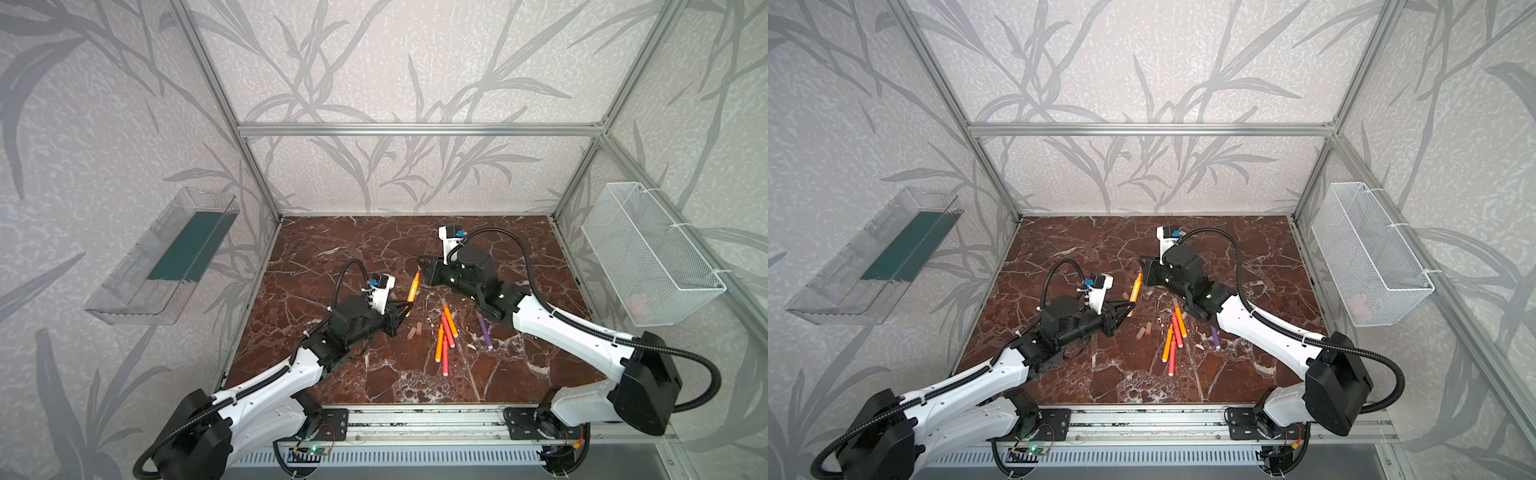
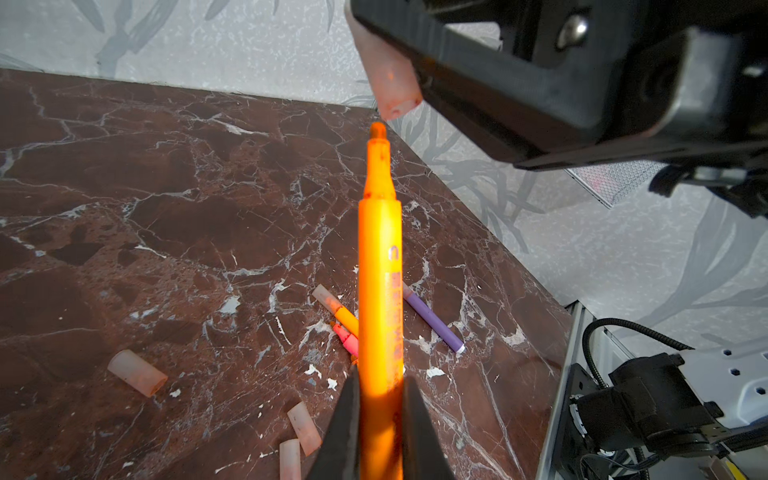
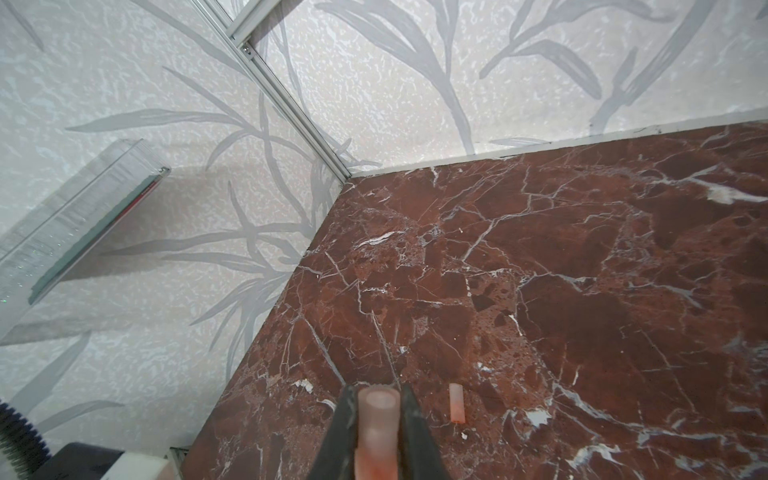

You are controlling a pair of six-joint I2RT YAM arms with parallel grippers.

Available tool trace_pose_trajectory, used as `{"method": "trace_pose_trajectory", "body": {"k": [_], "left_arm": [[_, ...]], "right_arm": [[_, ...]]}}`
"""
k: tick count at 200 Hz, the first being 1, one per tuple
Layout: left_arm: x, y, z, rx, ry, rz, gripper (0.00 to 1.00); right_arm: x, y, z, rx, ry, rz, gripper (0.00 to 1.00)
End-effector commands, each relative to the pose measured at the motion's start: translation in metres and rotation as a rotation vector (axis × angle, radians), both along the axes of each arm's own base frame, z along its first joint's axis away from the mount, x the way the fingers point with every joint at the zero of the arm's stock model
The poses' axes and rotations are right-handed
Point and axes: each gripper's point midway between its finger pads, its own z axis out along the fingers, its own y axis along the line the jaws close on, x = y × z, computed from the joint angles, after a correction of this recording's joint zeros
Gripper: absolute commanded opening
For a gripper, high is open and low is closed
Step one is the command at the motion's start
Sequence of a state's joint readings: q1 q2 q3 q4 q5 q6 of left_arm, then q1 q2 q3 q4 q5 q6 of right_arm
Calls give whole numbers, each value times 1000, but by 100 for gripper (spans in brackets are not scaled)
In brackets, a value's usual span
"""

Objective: Insert the pens into the pen caps
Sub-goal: 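Lift the pink cap with the right gripper toward the orange marker tip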

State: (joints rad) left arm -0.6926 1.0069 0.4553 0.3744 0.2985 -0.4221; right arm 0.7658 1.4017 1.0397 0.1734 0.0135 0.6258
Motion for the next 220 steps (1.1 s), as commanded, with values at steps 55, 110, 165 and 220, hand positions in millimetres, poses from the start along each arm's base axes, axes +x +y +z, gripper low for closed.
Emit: {"method": "trace_pose_trajectory", "body": {"k": [55,110,165,220], "left_arm": [[0,-1,2,11,-44,2,0],[-4,-1,7,8,-58,-2,0],[-3,5,8,7,-70,24,0],[-1,3,8,2,-66,29,0]], "right_arm": [[-6,-4,26,120,-48,-8,5],[-2,-5,17,121,-34,-27,5],[-2,1,9,136,-10,-12,3],[-10,4,5,142,-14,-2,3]]}}
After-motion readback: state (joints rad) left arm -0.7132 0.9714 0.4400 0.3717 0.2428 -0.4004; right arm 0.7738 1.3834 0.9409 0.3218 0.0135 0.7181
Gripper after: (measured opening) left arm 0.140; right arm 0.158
